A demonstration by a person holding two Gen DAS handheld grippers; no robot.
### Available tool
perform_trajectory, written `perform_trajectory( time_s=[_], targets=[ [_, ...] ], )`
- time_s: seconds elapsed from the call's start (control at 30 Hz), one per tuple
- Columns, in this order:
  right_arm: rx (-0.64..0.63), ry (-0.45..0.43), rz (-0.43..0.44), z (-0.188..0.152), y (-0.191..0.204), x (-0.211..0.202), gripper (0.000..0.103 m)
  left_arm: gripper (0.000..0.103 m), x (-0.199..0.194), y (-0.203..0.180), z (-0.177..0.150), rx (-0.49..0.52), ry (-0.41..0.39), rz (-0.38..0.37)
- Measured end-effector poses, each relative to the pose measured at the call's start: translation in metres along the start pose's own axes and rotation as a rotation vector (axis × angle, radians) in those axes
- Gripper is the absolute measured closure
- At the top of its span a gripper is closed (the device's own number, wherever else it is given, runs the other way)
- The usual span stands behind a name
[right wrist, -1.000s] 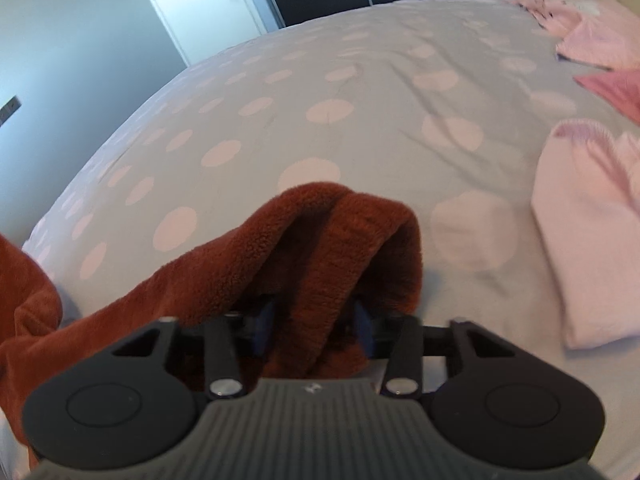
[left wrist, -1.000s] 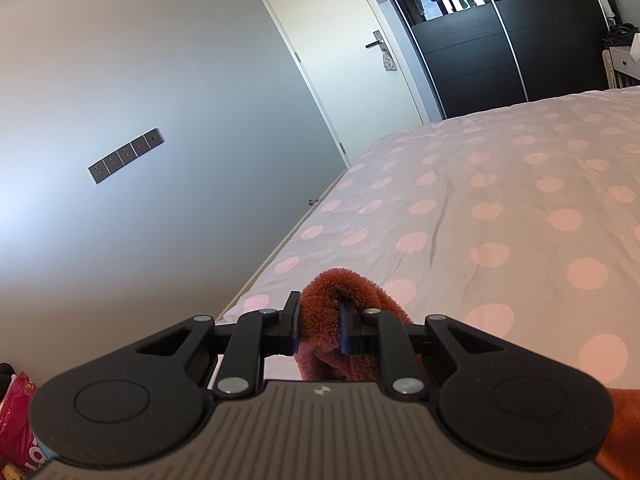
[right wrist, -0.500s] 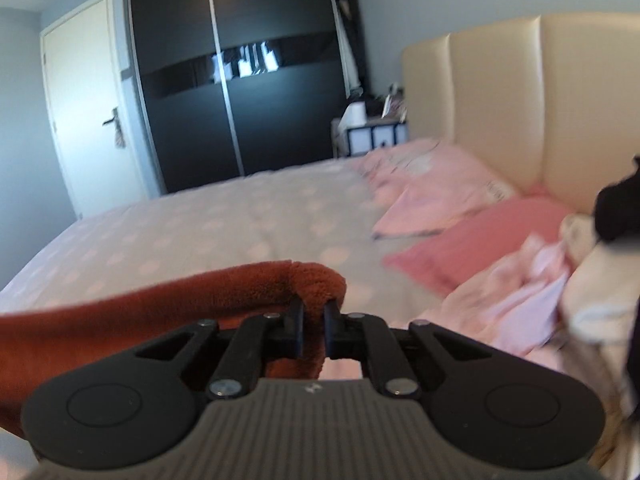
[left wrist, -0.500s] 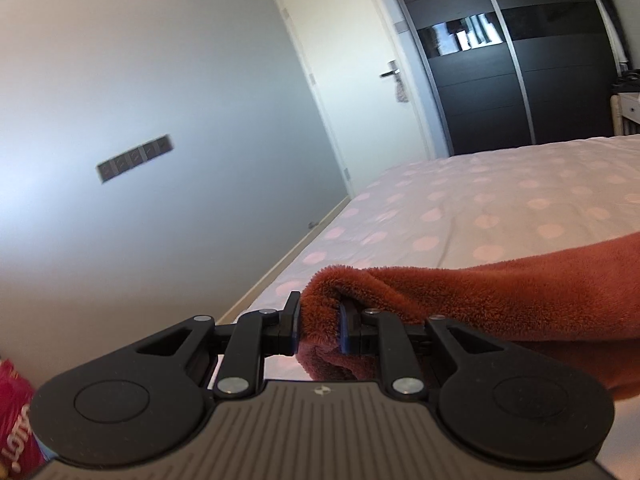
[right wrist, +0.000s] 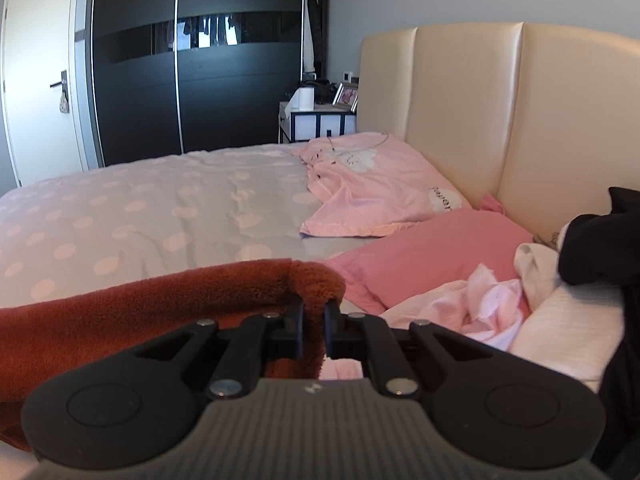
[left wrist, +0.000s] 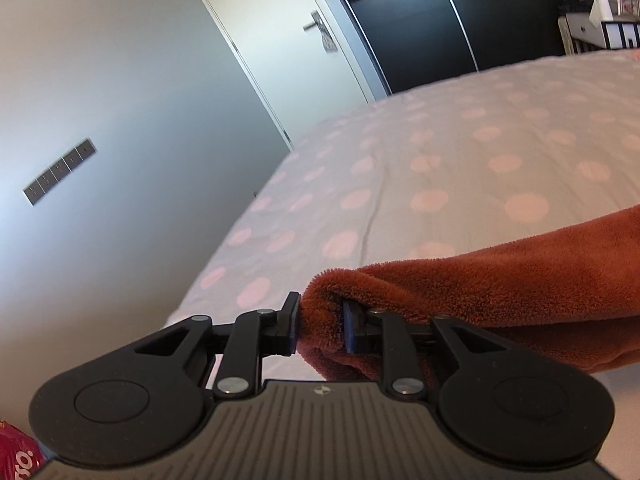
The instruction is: Fold clothes
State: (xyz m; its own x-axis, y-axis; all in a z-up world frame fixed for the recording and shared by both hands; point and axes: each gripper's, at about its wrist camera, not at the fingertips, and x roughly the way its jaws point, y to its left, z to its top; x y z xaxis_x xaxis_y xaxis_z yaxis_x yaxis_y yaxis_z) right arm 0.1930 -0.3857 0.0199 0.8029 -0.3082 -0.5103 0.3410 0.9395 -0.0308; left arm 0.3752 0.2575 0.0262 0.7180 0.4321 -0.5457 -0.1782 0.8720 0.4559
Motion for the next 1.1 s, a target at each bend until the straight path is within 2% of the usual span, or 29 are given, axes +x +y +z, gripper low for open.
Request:
perform_trajectory(
  time_s=[0.07,0.1,0.17,0.2,0.3,0.5,0.6,0.67,0.73,0.8,0.83,0.87,0.97,1.1],
  targets=[
    [-0.025,0.04,-0.005,-0.007,0.012,0.021,0.087,0.057,0.027,-0.008,-0.009,0.013,0.091,-0.027],
    [-0.029,0.064,-0.017,-0.01,0.018,0.032,0.083,0.05,0.038,-0.011,-0.015,0.012,0.131,-0.059],
    [-0.013,0.084,-0.023,-0.016,0.023,0.044,0.067,0.049,0.049,-0.015,-0.027,0.022,0.163,-0.092],
    [-0.007,0.085,-0.021,-0.018,0.025,0.047,0.063,0.049,0.049,-0.016,-0.033,0.03,0.153,-0.098],
    [-0.026,0.108,-0.005,-0.026,0.029,0.052,0.061,0.047,0.048,-0.016,-0.049,0.059,0.135,-0.13],
    [-0.029,0.157,0.062,-0.051,0.031,0.037,0.059,0.047,0.043,-0.019,-0.081,0.074,0.134,-0.255],
    [-0.033,0.175,0.091,-0.063,0.028,0.026,0.055,0.047,0.051,-0.027,-0.092,0.089,0.144,-0.248],
    [-0.036,0.189,0.111,-0.07,0.024,0.021,0.052,0.047,0.058,-0.027,-0.095,0.05,0.147,-0.261],
    [-0.032,0.193,0.125,-0.075,0.018,0.015,0.048,0.048,0.063,-0.027,-0.096,0.002,0.145,-0.29],
    [-0.002,0.191,0.139,-0.076,0.008,0.011,0.04,0.059,0.066,-0.028,-0.096,-0.025,0.143,-0.322],
    [0.023,0.189,0.149,-0.075,0.002,0.01,0.037,0.071,0.067,-0.029,-0.095,-0.032,0.143,-0.337],
    [0.049,0.187,0.159,-0.073,-0.003,0.009,0.036,0.074,0.067,-0.029,-0.095,-0.034,0.144,-0.348],
    [0.091,0.216,0.188,-0.075,-0.01,0.015,0.036,0.08,0.066,-0.031,-0.092,-0.022,0.14,-0.329],
    [0.096,0.301,0.194,-0.091,-0.003,0.032,0.036,0.081,0.057,-0.023,-0.085,-0.037,0.12,-0.317]
  ],
)
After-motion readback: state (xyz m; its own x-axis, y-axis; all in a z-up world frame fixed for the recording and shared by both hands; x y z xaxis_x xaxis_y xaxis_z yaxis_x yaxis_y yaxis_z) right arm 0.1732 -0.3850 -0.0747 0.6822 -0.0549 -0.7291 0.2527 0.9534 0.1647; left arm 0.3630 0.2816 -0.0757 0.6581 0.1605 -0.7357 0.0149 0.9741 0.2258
